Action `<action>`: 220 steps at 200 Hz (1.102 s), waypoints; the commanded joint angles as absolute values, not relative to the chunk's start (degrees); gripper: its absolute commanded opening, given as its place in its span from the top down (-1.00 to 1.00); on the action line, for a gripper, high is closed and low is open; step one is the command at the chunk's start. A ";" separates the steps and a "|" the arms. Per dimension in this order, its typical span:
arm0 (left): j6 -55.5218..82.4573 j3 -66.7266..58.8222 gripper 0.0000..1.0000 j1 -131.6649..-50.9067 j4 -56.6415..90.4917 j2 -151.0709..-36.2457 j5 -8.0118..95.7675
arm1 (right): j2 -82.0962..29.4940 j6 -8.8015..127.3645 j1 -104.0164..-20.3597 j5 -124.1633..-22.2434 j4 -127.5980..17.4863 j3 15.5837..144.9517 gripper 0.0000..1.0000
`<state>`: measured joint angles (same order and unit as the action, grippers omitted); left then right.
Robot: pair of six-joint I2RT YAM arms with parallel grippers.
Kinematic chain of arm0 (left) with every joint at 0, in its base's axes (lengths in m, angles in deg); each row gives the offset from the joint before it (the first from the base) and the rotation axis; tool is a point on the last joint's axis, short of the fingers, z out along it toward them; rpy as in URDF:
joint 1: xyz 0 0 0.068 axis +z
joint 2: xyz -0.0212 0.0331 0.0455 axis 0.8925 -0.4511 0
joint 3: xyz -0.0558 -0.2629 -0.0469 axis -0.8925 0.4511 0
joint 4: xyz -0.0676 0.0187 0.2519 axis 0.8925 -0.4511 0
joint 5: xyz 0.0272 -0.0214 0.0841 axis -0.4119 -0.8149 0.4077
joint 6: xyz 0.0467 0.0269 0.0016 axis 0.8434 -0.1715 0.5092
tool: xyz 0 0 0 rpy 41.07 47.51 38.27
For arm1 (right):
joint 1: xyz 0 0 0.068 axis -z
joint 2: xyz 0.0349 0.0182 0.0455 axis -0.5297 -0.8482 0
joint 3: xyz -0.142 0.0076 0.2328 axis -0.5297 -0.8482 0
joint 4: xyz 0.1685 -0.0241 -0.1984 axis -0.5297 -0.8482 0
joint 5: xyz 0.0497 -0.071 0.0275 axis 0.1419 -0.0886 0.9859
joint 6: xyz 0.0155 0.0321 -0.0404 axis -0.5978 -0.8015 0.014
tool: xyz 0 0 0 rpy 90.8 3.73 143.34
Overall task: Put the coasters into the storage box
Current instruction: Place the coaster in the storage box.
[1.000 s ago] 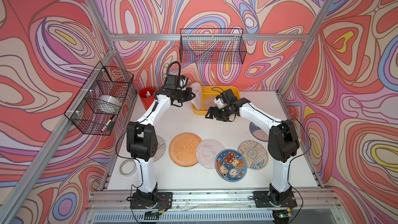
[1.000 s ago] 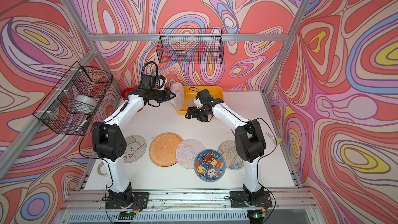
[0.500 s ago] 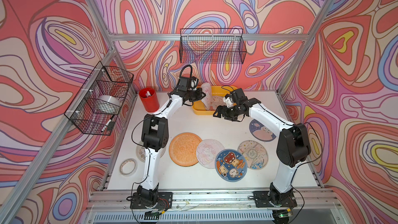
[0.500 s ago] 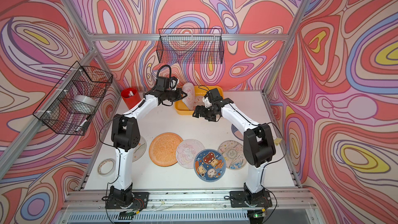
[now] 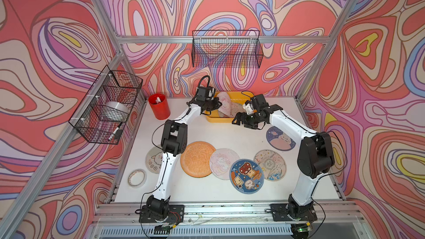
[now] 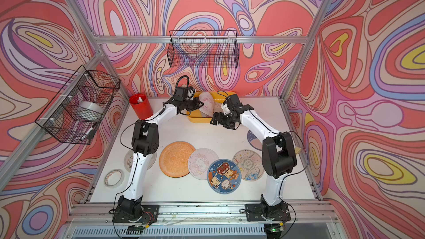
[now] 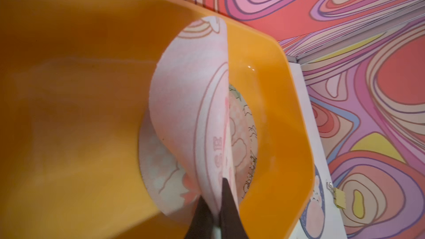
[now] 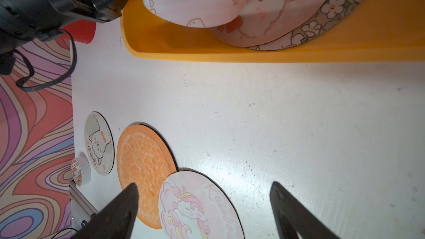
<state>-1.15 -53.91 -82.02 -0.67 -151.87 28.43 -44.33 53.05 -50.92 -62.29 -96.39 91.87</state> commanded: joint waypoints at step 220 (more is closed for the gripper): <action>5.84 -43.21 -1.00 -83.80 -8.40 -137.91 34.95 | -50.24 54.40 -31.35 -82.10 -108.52 97.45 -0.97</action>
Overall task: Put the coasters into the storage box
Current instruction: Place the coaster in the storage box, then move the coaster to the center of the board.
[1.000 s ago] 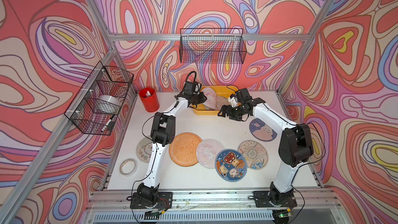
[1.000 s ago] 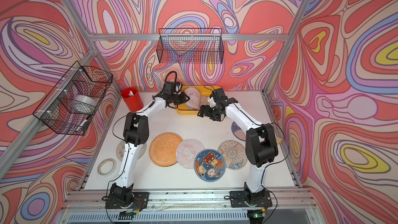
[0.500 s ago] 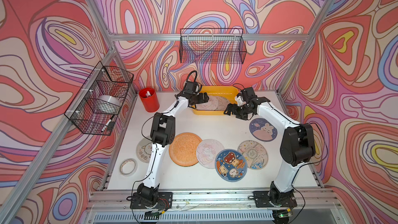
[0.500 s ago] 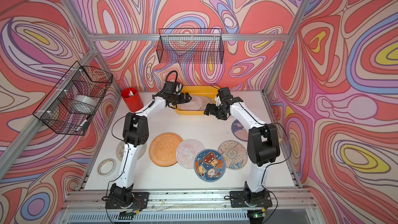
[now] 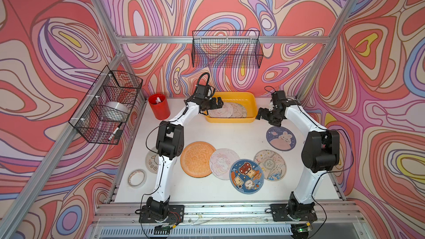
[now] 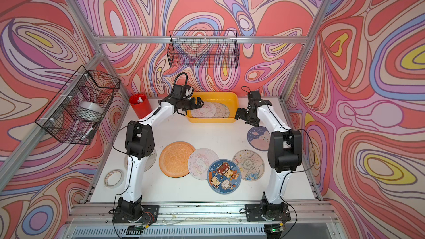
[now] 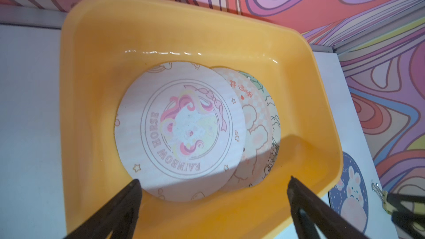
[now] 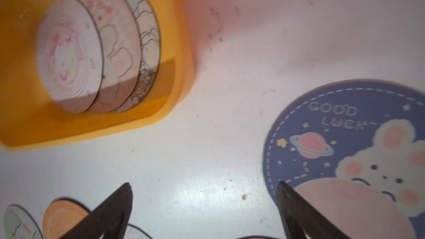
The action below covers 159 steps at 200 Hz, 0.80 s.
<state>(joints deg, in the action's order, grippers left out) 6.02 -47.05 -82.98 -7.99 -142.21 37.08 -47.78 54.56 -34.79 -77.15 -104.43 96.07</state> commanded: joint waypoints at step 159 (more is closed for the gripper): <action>2.70 -26.37 -1.00 -86.22 -5.45 -128.43 29.02 | -56.52 53.29 -14.08 -81.04 -107.94 92.26 -0.97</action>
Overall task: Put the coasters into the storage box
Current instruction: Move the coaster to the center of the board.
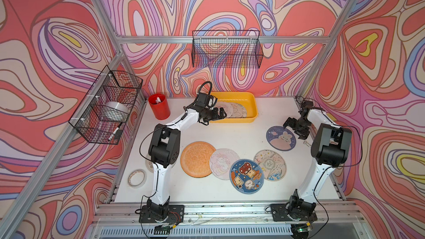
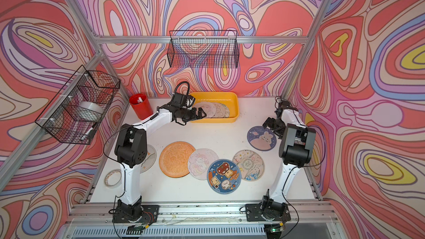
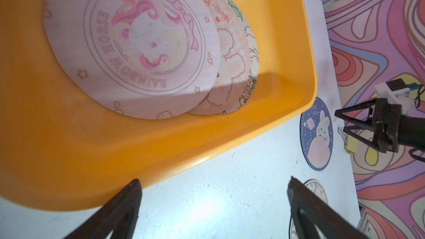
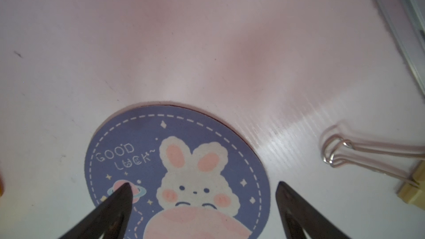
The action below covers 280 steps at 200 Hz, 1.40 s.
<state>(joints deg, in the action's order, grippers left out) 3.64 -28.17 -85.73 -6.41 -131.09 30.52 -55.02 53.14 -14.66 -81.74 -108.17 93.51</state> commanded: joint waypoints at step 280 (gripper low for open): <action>2.57 -22.58 -1.00 -87.64 -4.54 -127.65 27.98 | -54.30 56.88 -18.17 -79.17 -112.35 88.92 -0.97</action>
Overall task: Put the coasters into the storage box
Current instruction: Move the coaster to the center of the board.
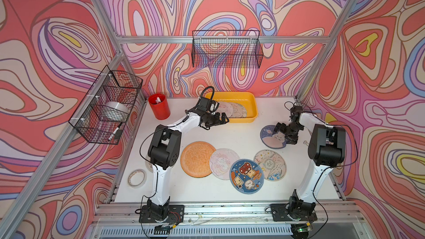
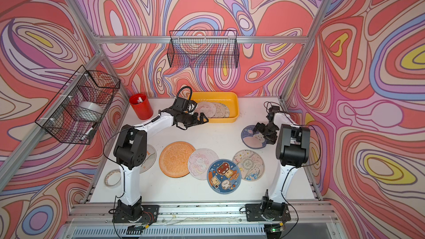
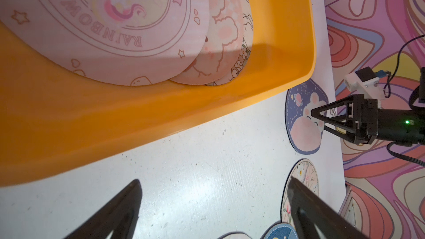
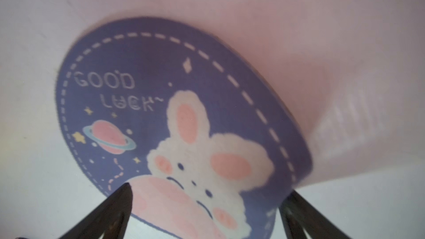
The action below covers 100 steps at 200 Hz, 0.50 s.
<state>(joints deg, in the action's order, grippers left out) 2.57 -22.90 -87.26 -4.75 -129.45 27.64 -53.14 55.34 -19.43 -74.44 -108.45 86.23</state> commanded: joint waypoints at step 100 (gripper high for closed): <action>2.76 -22.41 -1.00 -87.89 -5.00 -127.31 28.66 | -61.84 62.47 -17.65 -81.50 -105.08 96.72 -0.97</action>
